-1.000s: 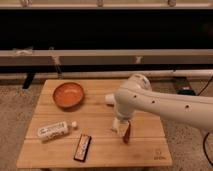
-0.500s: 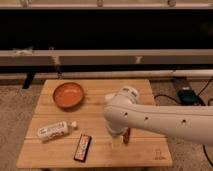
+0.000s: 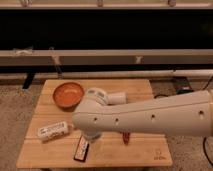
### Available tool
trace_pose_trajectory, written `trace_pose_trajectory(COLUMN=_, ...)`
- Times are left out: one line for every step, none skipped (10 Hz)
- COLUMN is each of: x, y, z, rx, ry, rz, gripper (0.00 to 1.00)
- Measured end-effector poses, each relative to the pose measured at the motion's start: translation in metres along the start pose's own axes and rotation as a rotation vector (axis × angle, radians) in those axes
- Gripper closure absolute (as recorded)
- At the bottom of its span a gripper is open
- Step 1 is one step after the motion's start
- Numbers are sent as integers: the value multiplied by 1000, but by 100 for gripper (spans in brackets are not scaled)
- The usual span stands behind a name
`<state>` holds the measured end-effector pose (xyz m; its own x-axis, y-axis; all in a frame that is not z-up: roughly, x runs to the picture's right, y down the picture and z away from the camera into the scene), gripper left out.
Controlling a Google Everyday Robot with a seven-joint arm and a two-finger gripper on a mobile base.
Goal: Move the arm in a circular motion
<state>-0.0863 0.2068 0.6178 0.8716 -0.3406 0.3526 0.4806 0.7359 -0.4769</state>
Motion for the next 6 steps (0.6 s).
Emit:
trace_pose_trajectory(x=-14, y=-12, z=0, rx=-4, ry=-5, rz=-36, gripper=20)
trace_pose_trajectory(x=-25, y=-26, z=-2, rx=-3, ry=-6, rz=-69, gripper=20)
trace_pose_trajectory(x=-34, y=-36, z=-4, rx=-5, ry=-7, rz=-91, gripper=20)
trace_pose_trajectory(x=-43, y=-50, z=-6, rx=-3, ry=-4, rz=-122, gripper=20)
trace_pose_trajectory(x=-51, y=-60, z=-10, rx=-2, ry=-3, rz=-155, gripper=20)
trace_pose_trajectory(x=-53, y=-64, z=-12, rx=0, ry=-2, rz=-176, gripper=20)
